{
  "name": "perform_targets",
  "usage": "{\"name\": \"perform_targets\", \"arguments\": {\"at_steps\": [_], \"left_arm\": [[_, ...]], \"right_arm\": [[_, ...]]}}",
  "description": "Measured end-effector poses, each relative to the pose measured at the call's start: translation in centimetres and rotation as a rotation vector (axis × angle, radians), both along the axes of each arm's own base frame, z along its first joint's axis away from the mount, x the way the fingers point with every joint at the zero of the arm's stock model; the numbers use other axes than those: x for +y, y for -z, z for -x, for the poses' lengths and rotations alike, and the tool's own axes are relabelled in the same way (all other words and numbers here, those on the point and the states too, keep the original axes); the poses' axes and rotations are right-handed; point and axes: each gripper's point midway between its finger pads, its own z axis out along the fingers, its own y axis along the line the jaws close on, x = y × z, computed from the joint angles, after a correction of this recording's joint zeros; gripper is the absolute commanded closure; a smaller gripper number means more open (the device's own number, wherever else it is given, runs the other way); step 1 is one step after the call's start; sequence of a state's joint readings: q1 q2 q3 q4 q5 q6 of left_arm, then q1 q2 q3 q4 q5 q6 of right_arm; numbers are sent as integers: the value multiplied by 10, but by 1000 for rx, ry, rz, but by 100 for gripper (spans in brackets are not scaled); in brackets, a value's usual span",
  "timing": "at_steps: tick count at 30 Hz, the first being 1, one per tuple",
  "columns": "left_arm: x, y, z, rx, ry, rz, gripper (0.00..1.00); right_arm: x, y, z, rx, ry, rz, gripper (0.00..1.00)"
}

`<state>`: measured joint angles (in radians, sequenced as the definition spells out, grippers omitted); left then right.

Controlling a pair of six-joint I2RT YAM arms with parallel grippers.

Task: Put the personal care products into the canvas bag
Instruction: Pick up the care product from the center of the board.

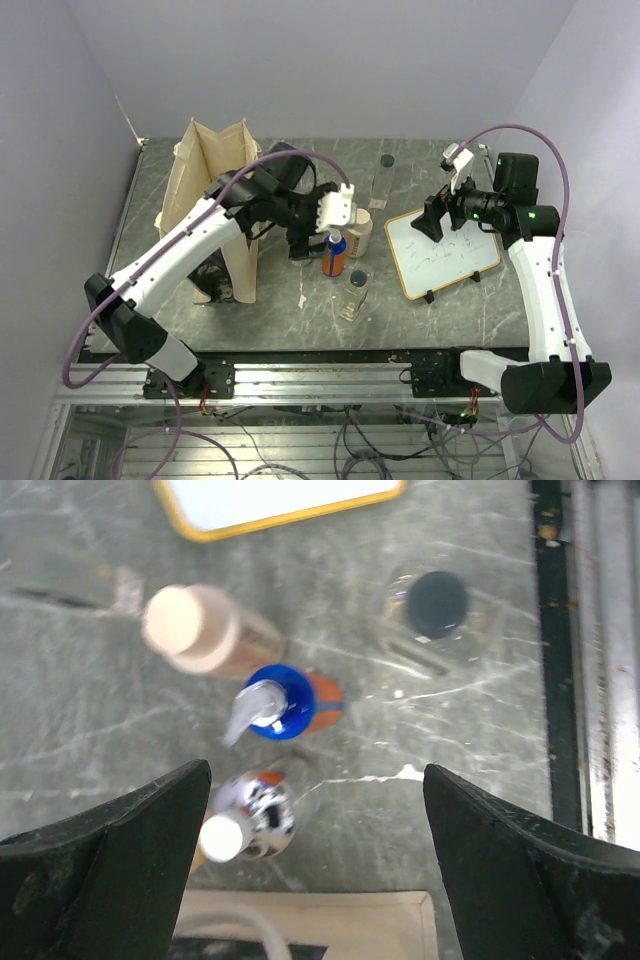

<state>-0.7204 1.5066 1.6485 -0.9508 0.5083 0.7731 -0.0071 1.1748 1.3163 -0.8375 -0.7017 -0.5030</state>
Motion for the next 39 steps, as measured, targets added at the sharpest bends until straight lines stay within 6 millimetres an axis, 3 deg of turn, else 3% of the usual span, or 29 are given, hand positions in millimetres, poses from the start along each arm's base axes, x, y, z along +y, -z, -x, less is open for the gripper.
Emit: {"name": "perform_targets", "arguments": {"at_steps": [6, 13, 22, 37, 39], "left_arm": [[-34, 23, 48, 37, 224, -76, 0], [-65, 51, 72, 73, 366, -133, 1], [-80, 83, 75, 138, 410, -176, 0], [-96, 109, 70, 104, 468, -192, 1], [-97, 115, 69, 100, 482, -202, 7]], "right_arm": [[1, 1, 3, 20, 17, -20, 0], [-1, -2, 7, 18, 38, -27, 0], [-10, 4, 15, 25, 71, -41, 0], [-17, 8, 20, 30, 92, -92, 0], [-17, 8, 21, 32, 91, -96, 0]]}}
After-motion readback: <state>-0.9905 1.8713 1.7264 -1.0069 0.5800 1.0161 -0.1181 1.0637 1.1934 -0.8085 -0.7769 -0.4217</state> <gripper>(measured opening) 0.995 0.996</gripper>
